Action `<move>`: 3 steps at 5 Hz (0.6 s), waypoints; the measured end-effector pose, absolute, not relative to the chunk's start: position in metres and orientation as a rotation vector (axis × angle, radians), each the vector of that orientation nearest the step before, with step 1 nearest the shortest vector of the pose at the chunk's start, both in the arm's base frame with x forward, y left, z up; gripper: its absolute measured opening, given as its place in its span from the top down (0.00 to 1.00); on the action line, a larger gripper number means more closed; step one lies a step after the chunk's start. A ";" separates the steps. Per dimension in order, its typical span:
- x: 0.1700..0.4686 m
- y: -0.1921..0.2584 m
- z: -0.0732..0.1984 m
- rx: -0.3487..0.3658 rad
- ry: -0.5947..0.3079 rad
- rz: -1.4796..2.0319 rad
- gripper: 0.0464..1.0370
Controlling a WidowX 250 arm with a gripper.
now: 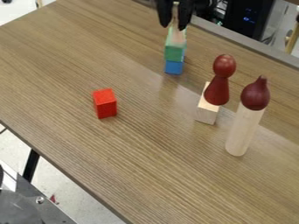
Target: Put the white block on top of the green cube
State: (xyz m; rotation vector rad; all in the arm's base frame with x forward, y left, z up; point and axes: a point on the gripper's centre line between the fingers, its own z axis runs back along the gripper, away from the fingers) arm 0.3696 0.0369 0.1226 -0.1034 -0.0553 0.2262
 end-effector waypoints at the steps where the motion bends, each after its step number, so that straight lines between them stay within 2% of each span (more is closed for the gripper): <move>1: 0.378 0.038 0.120 -0.102 -0.060 0.232 0.69; 3: 0.392 0.046 0.114 -0.088 -0.067 0.248 0.69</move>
